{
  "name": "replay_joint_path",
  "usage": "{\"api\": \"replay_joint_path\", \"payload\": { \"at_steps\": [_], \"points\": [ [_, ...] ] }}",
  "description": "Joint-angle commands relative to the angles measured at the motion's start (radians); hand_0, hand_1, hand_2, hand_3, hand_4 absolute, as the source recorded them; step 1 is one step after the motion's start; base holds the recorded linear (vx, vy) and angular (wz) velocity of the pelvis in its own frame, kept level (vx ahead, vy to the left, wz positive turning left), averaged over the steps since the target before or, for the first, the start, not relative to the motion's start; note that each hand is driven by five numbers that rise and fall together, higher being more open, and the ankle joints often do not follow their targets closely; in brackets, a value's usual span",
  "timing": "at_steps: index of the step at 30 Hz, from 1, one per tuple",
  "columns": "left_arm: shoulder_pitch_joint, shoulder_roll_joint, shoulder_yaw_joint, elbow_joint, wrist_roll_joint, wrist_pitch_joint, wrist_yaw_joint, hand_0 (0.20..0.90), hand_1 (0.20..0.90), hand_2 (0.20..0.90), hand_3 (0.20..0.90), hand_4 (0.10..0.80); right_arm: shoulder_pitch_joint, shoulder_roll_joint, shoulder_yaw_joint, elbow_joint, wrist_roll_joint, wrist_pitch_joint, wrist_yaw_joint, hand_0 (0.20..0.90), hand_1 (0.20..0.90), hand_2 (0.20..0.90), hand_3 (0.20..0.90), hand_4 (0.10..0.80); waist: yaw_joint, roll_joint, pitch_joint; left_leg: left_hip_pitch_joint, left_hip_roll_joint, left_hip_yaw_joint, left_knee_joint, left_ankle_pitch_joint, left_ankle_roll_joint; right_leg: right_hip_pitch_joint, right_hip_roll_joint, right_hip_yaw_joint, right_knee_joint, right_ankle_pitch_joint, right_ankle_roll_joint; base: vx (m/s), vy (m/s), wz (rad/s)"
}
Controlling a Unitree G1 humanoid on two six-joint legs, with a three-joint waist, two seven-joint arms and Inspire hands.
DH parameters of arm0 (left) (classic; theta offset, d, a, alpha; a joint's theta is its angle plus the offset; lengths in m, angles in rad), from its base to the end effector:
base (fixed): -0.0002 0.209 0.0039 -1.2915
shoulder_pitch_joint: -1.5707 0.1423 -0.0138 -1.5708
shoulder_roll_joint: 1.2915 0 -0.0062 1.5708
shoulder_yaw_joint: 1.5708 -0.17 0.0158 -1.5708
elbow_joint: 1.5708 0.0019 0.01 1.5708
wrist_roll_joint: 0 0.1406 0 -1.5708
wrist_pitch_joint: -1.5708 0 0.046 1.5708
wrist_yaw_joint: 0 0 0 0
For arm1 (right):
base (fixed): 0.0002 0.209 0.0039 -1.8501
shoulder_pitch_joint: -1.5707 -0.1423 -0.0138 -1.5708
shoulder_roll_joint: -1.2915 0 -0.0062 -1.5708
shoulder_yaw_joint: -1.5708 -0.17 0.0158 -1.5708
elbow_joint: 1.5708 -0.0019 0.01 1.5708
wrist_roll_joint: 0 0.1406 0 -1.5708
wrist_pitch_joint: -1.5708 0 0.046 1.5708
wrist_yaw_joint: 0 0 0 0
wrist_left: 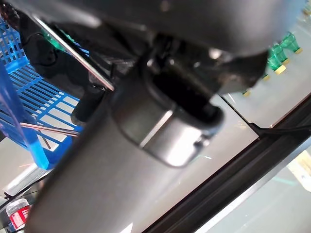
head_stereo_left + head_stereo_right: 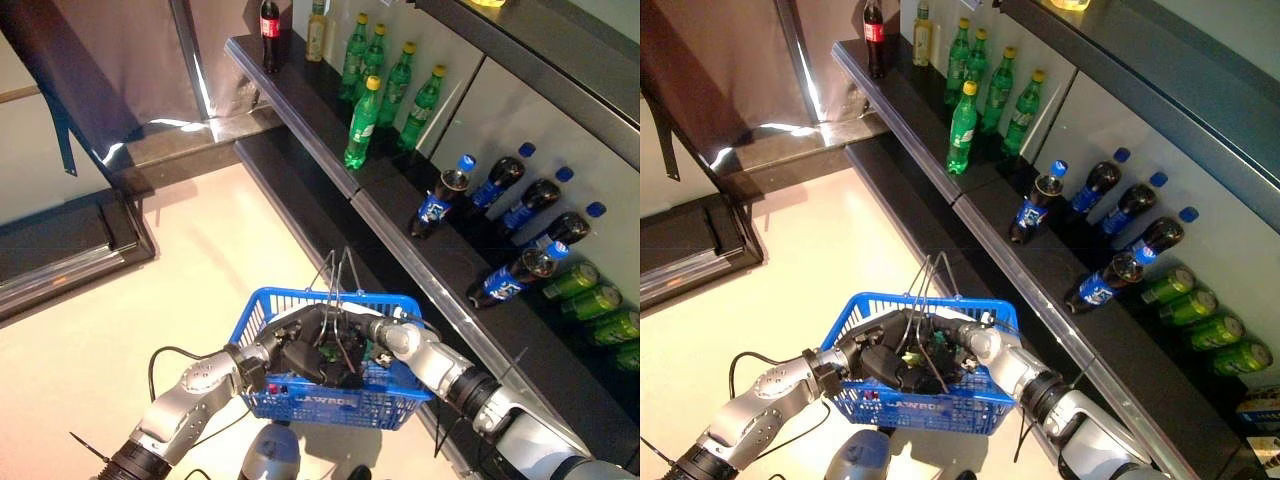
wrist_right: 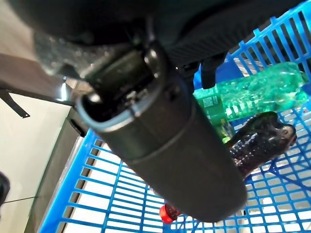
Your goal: Pick up the drink and place into the basket.
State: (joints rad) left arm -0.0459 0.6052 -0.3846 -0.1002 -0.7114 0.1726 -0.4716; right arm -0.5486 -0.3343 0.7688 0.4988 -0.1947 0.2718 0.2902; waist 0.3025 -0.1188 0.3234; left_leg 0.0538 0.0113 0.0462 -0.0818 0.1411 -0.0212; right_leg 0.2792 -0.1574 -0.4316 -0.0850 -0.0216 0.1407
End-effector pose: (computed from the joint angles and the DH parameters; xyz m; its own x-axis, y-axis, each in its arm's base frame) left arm 0.1991 0.1735 0.0644 0.6244 -0.7626 -0.1691 0.7257 0.6464 -0.2357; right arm 0.2642 -0.1006 0.0411 0.6583 0.4347 -0.6146 -0.7519 0.3400 -0.5648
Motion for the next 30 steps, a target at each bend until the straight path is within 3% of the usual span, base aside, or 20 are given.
{"api": "replay_joint_path", "payload": {
  "at_steps": [1, 11, 23, 30],
  "points": [
    [-0.262, -0.231, 0.01, -0.444, -0.209, -0.285, -0.193, 0.3, 0.3, 0.3, 0.2, 0.1, -0.099, 0.028, 0.045, 0.039, -0.006, -0.044, -0.029, 0.9, 0.9, 0.9, 0.9, 0.8, 0.007, 0.0, -0.219, 0.092, 0.046, 0.027, 0.021, -0.155, -0.054, -0.068, 0.013, 0.033, -0.002, 0.062, -0.01, 0.0, 0.0, 0.0],
    [-0.232, -0.224, 0.064, -0.433, -0.197, -0.303, -0.097, 0.3, 0.3, 0.3, 0.2, 0.1, -0.028, -0.027, -0.008, -0.064, 0.022, -0.048, -0.102, 0.9, 0.9, 0.9, 0.9, 0.8, -0.024, 0.007, -0.212, 0.098, 0.045, 0.032, 0.022, -0.16, -0.051, -0.075, 0.012, 0.057, -0.002, 0.066, -0.006, 0.001, 0.003, -0.03],
    [-0.17, -0.2, 0.175, -0.368, -0.063, -0.373, 0.165, 0.3, 0.3, 0.3, 0.2, 0.1, 0.076, -0.14, -0.148, -0.307, 0.058, -0.077, -0.134, 0.9, 0.9, 0.9, 0.9, 0.8, -0.071, 0.004, -0.189, 0.107, 0.053, 0.068, 0.015, -0.166, -0.048, -0.091, 0.013, 0.09, -0.002, 0.068, 0.001, -0.015, 0.003, -0.13],
    [-0.151, -0.189, 0.196, -0.345, 0.004, -0.41, 0.262, 0.3, 0.3, 0.3, 0.2, 0.1, 0.12, -0.174, -0.209, -0.408, 0.101, -0.083, -0.167, 0.9, 0.9, 0.9, 0.9, 0.8, -0.085, 0.001, -0.182, 0.106, 0.055, 0.075, 0.018, -0.168, -0.046, -0.096, 0.015, 0.098, -0.002, 0.069, 0.002, -0.011, -0.005, -0.04]
  ]
}}
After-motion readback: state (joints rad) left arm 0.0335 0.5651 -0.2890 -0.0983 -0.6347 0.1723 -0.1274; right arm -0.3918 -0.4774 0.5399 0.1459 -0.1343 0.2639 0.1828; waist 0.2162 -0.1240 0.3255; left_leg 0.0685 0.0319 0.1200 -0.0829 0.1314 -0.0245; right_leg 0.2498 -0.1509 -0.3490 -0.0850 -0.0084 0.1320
